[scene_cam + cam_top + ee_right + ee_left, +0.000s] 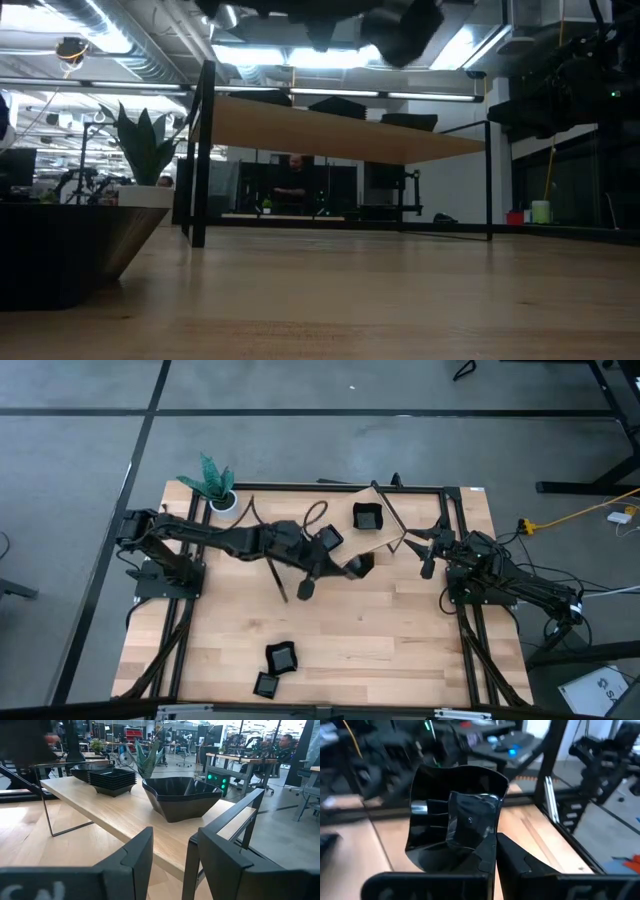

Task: Pick & Place Mini shaped plates
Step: Stack the black distorted square plate on top of the black distorted square plate on the shelf

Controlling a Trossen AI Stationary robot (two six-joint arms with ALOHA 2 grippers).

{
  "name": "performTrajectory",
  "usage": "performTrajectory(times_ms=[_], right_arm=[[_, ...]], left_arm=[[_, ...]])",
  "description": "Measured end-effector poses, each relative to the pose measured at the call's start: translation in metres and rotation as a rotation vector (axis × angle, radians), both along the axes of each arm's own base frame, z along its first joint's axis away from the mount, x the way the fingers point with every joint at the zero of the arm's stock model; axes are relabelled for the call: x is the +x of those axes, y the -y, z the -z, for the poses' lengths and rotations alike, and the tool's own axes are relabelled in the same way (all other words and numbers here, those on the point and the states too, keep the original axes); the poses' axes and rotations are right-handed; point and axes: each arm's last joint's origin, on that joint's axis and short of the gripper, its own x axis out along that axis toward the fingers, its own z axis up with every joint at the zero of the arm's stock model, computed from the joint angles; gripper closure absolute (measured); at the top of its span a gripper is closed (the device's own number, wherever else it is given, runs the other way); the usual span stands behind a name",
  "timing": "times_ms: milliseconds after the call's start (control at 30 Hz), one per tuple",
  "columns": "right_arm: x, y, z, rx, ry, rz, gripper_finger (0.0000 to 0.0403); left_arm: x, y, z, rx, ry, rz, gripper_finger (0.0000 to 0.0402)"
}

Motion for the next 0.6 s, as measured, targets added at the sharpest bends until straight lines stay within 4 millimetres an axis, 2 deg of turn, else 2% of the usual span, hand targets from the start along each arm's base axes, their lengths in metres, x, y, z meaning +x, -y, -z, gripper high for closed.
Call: performTrajectory(times_ms=[133, 267, 433, 600], right_arm=[[0.0, 0.0, 0.0, 0.0, 0.0, 0.0, 0.0249], [0.0, 0.0, 0.0, 0.0, 0.0, 0.0, 0.0249], [0.0, 0.0, 0.0, 0.0, 0.0, 0.0, 0.0249], [0.0, 0.0, 0.0, 0.0, 0.0, 0.0, 0.0249]], left_arm=[[0.004, -0.013, -0.019, 0.034, 0.056, -0.052, 0.0399], [0.005, -0.031, -0.032, 0.056, 0.09, -0.193, 0.0399], [0.003, -0.054, -0.038, 0.087, 0.116, -0.396, 0.0399], [0.004, -0.072, -0.037, 0.039, 0.131, -0.473, 0.0399]])
